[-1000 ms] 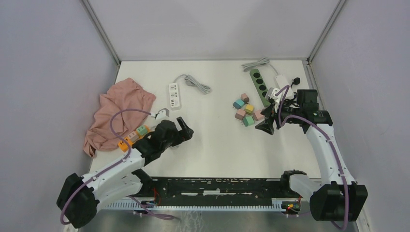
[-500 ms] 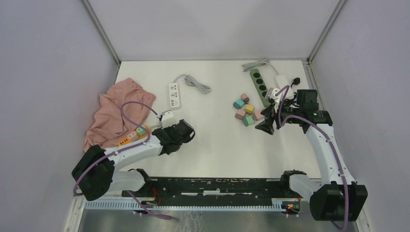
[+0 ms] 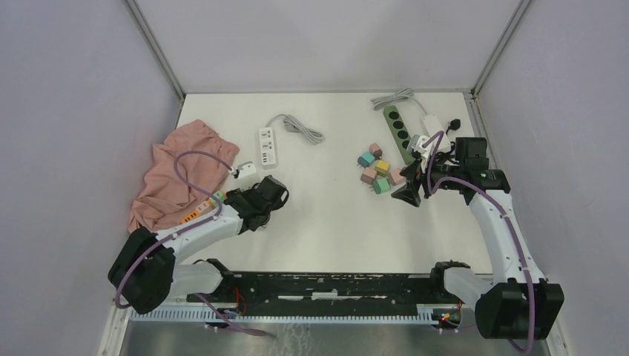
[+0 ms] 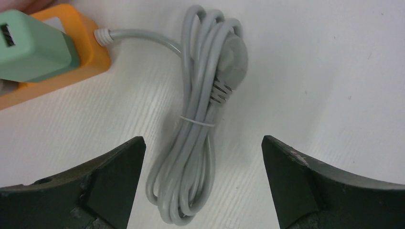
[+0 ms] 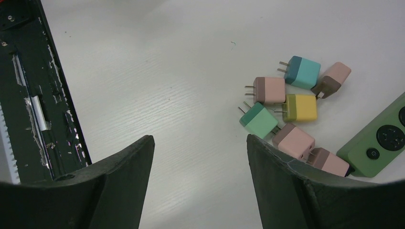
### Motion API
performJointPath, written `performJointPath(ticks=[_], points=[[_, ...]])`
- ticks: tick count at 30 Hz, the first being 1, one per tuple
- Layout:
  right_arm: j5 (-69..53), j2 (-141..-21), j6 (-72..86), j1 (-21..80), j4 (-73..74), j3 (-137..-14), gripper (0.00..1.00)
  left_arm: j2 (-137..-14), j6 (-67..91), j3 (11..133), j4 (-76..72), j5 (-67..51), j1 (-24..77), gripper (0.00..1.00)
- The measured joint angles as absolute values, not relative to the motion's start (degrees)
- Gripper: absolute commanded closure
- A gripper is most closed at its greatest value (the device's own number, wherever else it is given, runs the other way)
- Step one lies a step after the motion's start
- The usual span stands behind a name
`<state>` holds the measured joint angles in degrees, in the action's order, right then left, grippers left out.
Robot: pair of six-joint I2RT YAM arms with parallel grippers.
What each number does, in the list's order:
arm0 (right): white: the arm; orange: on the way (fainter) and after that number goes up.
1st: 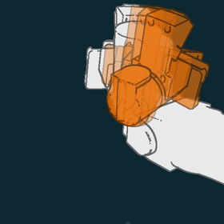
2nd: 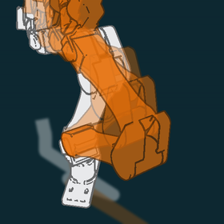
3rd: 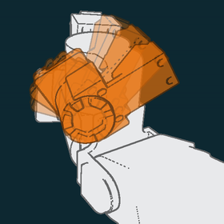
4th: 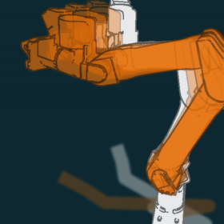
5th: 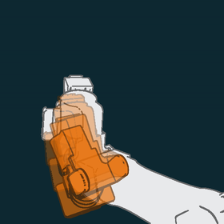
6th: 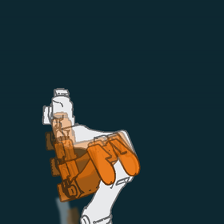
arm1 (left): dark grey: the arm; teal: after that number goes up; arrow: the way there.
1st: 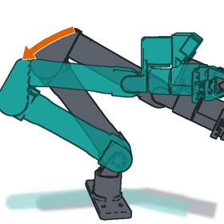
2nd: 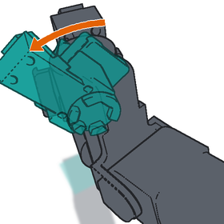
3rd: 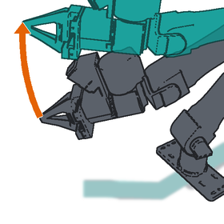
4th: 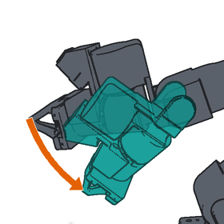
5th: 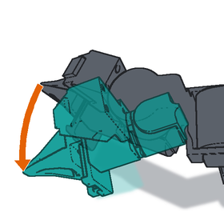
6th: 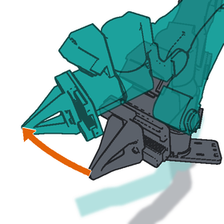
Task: Pull the plug off the socket
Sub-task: Move the socket to the center of the board.
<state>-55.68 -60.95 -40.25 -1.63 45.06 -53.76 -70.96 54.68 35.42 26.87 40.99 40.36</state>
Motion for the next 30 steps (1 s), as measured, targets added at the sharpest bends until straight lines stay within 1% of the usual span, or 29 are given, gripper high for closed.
performJointPath(ticks=[4, 8, 9, 11, 12, 13, 15, 17, 18, 22, 26, 30], points=[[-55.7, -60.9, -40.4, -1.6, 45.1, -53.8, 0.23, -68.4, 50.2, 32.9, 22.7, 39.3, 35.9, 0.04], [-55.7, -60.9, -40.4, -1.6, 45.1, -53.8, 0.23, -67.9, 47.6, 29.8, 18.3, 35.2, 31.8, 0.09], [-55.7, -60.9, -40.4, -1.6, 45.1, -53.8, 0.23, -68.1, 47.4, 29.2, 17.6, 34.0, 31.2, 0.16], [-55.7, -60.9, -40.4, -1.6, 45.1, -53.8, 0.23, -68.8, 46.9, 28.7, 16.8, 32.2, 30.8, 0.43], [-55.7, -60.9, -40.4, -1.6, 45.1, -53.8, 0.23, -69.3, 46.7, 28.7, 16.3, 31.2, 30.7, 0.53], [-55.7, -60.9, -40.4, -1.6, 45.1, -53.8, 0.23, -69.6, 46.4, 28.7, 15.8, 30.4, 30.7, 0.59], [-55.7, -60.9, -40.4, -1.6, 45.1, -53.8, 0.23, -69.7, 45.9, 28.6, 15.3, 29.1, 30.7, 0.69], [-55.7, -60.9, -40.4, -1.6, 45.1, -53.8, 0.23, -69.7, 45.8, 28.6, 14.5, 27.8, 30.7, 0.83], [-55.7, -60.9, -40.4, -1.6, 45.1, -53.8, 0.23, -69.7, 45.8, 28.6, 14.2, 27.1, 30.7, 0.86], [-55.7, -60.9, -40.4, -1.6, 45.1, -53.8, 0.23, -69.4, 45.7, 28.6, 13.8, 23.7, 30.5, 0.93], [-55.7, -60.9, -40.4, -1.6, 45.1, -53.8, 0.23, -67.4, 45.7, 28.1, 13.0, 17.3, 30.9, 0.95], [-55.7, -60.9, -40.4, -1.6, 45.1, -53.8, 0.23, -64.9, 46.7, 26.2, 10.4, 10.9, 34.3, 0.96]])
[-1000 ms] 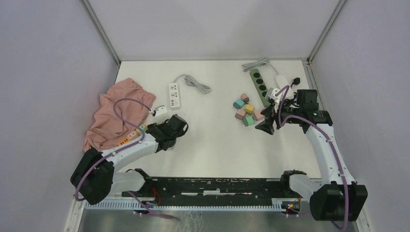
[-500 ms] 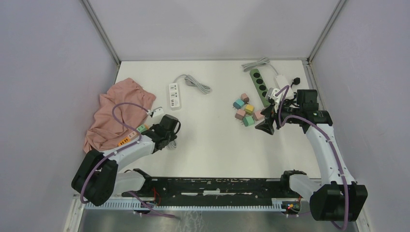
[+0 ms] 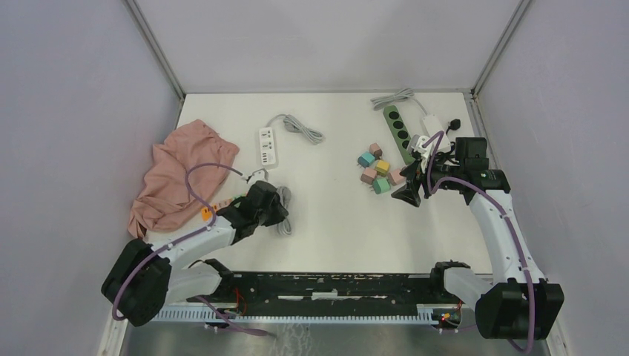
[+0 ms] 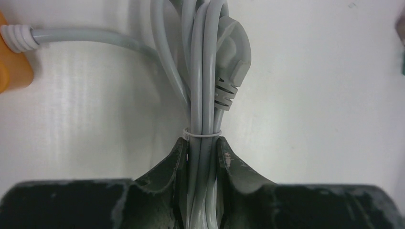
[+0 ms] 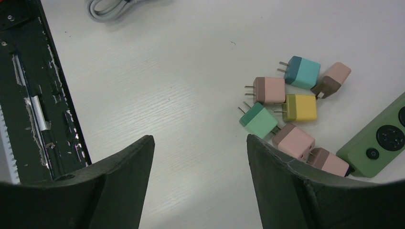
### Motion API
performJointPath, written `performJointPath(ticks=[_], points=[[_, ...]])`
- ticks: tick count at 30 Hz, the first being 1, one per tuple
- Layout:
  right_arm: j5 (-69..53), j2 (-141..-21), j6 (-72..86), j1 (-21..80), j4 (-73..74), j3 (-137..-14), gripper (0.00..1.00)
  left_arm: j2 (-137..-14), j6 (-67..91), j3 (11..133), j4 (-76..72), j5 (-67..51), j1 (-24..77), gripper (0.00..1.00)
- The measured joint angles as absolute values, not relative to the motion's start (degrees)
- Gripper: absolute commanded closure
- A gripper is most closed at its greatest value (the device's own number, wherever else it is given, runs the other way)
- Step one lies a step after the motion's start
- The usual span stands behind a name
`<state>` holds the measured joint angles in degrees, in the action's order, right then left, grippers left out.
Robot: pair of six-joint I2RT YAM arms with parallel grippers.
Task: Pull the plug off the socket
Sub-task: Move the socket to the center of the board.
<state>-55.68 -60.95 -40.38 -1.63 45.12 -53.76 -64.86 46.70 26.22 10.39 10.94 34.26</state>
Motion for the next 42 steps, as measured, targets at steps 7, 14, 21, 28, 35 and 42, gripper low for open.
performJointPath(ticks=[7, 14, 21, 28, 35, 42], points=[[-55.7, -60.9, -40.4, -1.6, 45.1, -53.8, 0.23, -69.0, 50.9, 26.5, 0.2, 5.7, 45.3, 0.96], [-55.7, -60.9, -40.4, -1.6, 45.1, -53.8, 0.23, -84.9, 53.4, 34.2, -10.6, 2.3, 52.7, 0.95], [-55.4, -60.9, -40.4, -1.6, 45.1, -53.8, 0.23, -95.3, 54.0, 41.4, -18.5, -0.6, 56.9, 0.94], [-55.0, -60.9, -40.3, -1.6, 45.1, -53.8, 0.22, -102.3, 54.8, 45.6, -23.6, -3.4, 59.5, 0.91], [-52.6, -60.9, -38.7, -1.6, 43.8, -53.8, 0.21, -107.3, 55.3, 48.7, -28.4, -6.5, 60.9, 0.65], [-49.2, -60.7, -36.0, -1.8, 41.6, -53.8, 0.21, -109.2, 55.3, 50.7, -32.9, -9.1, 61.8, 0.4]])
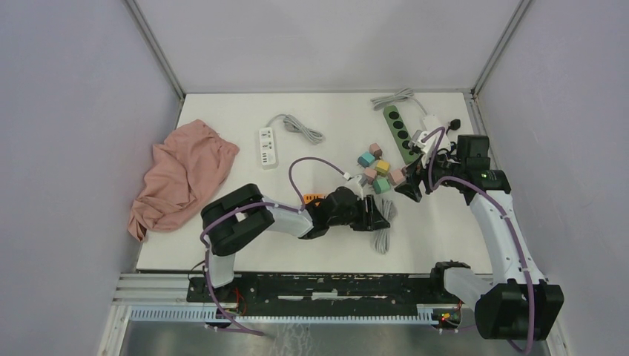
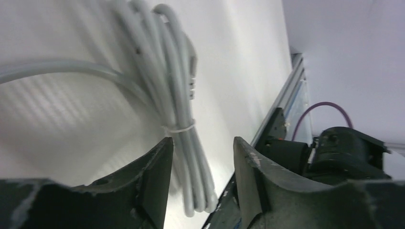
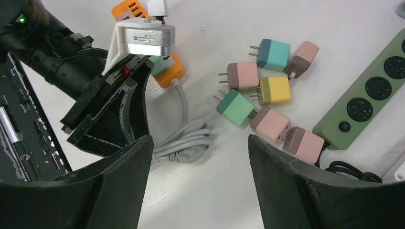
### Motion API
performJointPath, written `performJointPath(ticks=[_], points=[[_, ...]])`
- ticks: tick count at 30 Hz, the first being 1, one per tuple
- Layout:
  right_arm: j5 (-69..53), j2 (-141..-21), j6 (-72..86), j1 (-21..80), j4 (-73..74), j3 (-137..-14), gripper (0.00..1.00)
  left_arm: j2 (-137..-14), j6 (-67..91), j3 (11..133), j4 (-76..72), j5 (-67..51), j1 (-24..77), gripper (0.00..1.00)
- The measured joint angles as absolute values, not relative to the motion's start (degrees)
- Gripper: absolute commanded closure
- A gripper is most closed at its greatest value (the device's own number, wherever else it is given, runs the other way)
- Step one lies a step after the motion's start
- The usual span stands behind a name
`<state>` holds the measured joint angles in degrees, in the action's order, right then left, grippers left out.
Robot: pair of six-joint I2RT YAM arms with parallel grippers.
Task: Pull the plug off the socket
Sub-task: Move the socket to the center of the board.
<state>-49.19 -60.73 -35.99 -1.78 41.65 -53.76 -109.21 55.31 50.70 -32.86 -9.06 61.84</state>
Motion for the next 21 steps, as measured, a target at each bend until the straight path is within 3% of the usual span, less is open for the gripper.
performJointPath(ticks=[4, 21], points=[[-47.8, -60.7, -34.9, -2.0, 40.6, -53.8, 0.21, -109.2, 55.3, 50.7, -36.0, -10.5, 62.3, 0.35], [-46.6, -60.7, -33.6, -2.4, 39.9, -53.8, 0.21, -100.2, 48.5, 43.2, -42.0, -12.6, 62.8, 0.34]])
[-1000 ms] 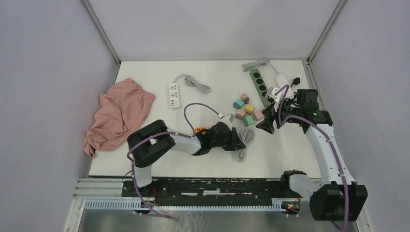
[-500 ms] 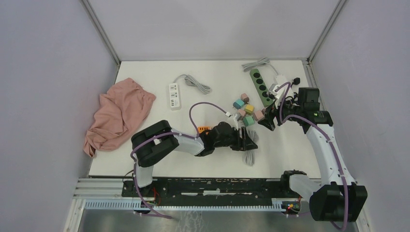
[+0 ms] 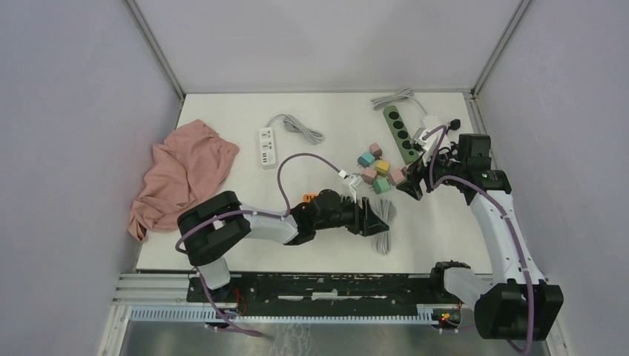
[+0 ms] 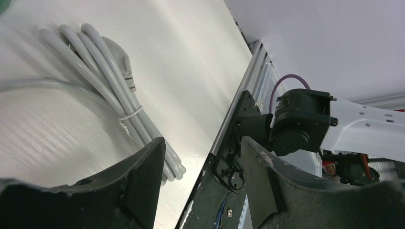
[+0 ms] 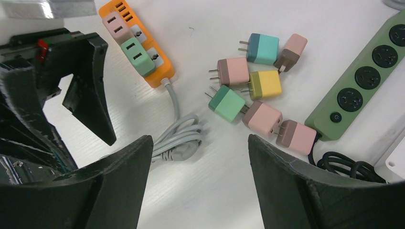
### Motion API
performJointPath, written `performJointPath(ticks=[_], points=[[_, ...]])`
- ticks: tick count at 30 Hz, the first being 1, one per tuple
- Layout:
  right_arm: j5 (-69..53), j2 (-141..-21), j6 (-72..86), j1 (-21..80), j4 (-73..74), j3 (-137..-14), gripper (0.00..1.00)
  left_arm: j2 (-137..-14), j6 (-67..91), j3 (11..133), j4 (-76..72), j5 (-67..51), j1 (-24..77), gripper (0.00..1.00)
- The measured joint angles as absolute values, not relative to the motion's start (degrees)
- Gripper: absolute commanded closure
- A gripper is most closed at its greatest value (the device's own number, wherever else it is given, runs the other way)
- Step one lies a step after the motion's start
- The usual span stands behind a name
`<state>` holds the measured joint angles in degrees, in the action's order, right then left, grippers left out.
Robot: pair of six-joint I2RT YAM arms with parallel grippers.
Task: Pull the plug off the socket
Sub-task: Move the socket to the center of the board.
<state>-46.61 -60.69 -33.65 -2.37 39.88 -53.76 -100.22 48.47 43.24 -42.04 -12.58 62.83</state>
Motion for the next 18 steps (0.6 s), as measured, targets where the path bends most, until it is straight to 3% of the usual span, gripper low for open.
performJointPath(ticks=[18], points=[[-47.2, -60.7, -33.7, -2.4, 39.9, -53.7, 0.21, -85.4, 34.6, 39.6, -32.9, -5.9, 62.8, 0.33]])
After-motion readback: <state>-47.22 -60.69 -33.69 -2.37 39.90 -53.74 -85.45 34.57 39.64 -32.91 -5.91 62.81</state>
